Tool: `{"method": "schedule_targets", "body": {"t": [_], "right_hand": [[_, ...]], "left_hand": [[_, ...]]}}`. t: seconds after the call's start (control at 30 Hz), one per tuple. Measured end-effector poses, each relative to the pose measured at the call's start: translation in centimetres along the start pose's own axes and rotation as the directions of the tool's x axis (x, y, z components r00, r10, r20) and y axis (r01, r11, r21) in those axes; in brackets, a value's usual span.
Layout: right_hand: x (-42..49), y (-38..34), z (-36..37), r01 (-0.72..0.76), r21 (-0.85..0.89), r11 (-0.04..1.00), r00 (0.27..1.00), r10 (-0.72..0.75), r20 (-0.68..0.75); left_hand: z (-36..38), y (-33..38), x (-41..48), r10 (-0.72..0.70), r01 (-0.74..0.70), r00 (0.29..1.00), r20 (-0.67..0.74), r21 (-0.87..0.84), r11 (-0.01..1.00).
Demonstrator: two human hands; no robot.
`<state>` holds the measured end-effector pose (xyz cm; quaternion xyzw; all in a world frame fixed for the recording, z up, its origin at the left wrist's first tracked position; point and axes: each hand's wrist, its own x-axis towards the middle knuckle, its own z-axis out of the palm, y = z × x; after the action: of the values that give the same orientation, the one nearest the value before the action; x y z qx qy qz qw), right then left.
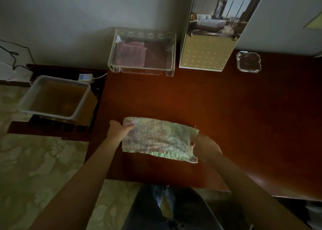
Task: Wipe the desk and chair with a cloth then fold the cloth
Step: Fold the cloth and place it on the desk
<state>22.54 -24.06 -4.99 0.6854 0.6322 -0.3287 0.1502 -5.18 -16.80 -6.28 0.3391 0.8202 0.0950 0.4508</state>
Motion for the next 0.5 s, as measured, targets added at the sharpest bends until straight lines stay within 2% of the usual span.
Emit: {"method": "schedule_targets", "body": {"t": [0.07,0.1,0.17,0.2,0.23,0.3,0.37,0.4,0.5], "right_hand": [[1.3,-1.4,-0.6,0.032,0.050,0.998,0.998,-0.029,-0.062],[1.9,-2.2,-0.9,0.070,0.063,0.996,0.994,-0.065,-0.089],[3.1,-4.0,-1.9,0.186,0.088,0.979,0.977,-0.175,-0.122],[3.8,-4.9,-2.5,0.253,0.126,0.959,0.963,-0.237,-0.129],[4.4,-5.9,-3.4,0.320,0.192,0.928,0.945,-0.299,-0.133],[4.9,-7.8,-6.0,0.392,0.431,0.812,0.917,-0.380,-0.118],[4.8,-8.9,-8.7,0.340,0.678,0.652,0.899,-0.437,-0.030],[4.7,-9.0,-9.8,0.304,0.723,0.620,0.885,-0.465,0.027],[3.9,-8.2,-12.3,0.336,0.639,0.692,0.850,-0.515,0.111]], "left_hand": [[0.3,0.5,-0.3,-0.091,0.083,0.992,0.083,0.094,0.992],[0.5,0.8,-0.6,-0.084,0.065,0.990,0.111,0.163,0.985],[0.9,1.6,-1.2,0.029,-0.066,0.986,0.163,0.228,0.971],[0.9,2.1,-1.6,0.120,-0.161,0.972,0.202,0.200,0.967],[0.8,2.8,-2.3,0.214,-0.252,0.943,0.255,0.129,0.959],[0.2,4.4,-3.9,0.399,-0.427,0.830,0.390,-0.017,0.904],[-0.3,6.0,-5.3,0.532,-0.602,0.708,0.465,0.004,0.798],[-0.6,6.8,-6.0,0.577,-0.672,0.670,0.467,0.050,0.739],[-1.4,8.7,-7.9,0.679,-0.779,0.616,0.399,0.183,0.599]]}}
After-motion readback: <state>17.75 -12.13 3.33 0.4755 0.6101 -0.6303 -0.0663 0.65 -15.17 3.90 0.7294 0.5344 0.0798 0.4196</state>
